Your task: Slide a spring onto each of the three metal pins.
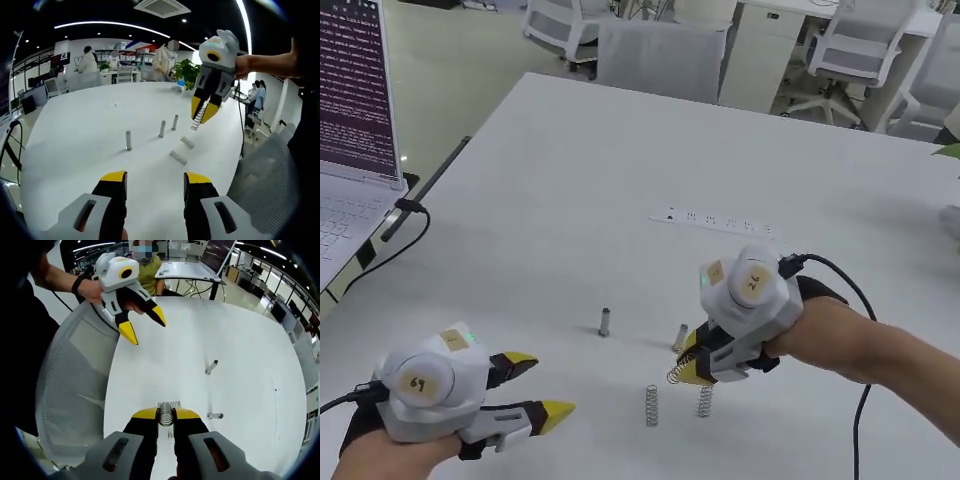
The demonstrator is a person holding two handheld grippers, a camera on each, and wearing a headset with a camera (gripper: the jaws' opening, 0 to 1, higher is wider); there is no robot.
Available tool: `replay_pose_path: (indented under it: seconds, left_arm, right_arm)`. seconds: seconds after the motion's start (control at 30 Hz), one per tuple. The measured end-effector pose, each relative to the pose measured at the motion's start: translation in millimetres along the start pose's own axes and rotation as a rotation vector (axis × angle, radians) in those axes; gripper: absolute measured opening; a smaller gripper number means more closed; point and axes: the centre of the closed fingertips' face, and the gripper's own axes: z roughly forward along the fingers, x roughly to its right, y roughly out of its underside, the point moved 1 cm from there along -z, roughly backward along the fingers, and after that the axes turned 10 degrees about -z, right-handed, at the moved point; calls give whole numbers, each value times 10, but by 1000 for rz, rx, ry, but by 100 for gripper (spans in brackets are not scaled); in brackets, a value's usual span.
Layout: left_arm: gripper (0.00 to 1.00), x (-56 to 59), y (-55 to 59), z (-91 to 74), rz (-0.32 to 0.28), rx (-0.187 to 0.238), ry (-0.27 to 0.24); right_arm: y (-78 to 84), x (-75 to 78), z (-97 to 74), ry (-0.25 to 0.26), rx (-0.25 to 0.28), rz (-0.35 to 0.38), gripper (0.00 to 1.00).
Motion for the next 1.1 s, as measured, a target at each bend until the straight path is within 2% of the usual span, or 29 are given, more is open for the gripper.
replay_pose_path:
  seconds: [0.27,1.1]
  left_arm:
    - [40,-85,39,-64,-15,8,-22]
    - [46,-158,61,-150,-54,24,-46]
  right_arm:
    - [-21,112,84,-3,-25,-17,8]
    - [-183,597,259,29,-45,-7,8]
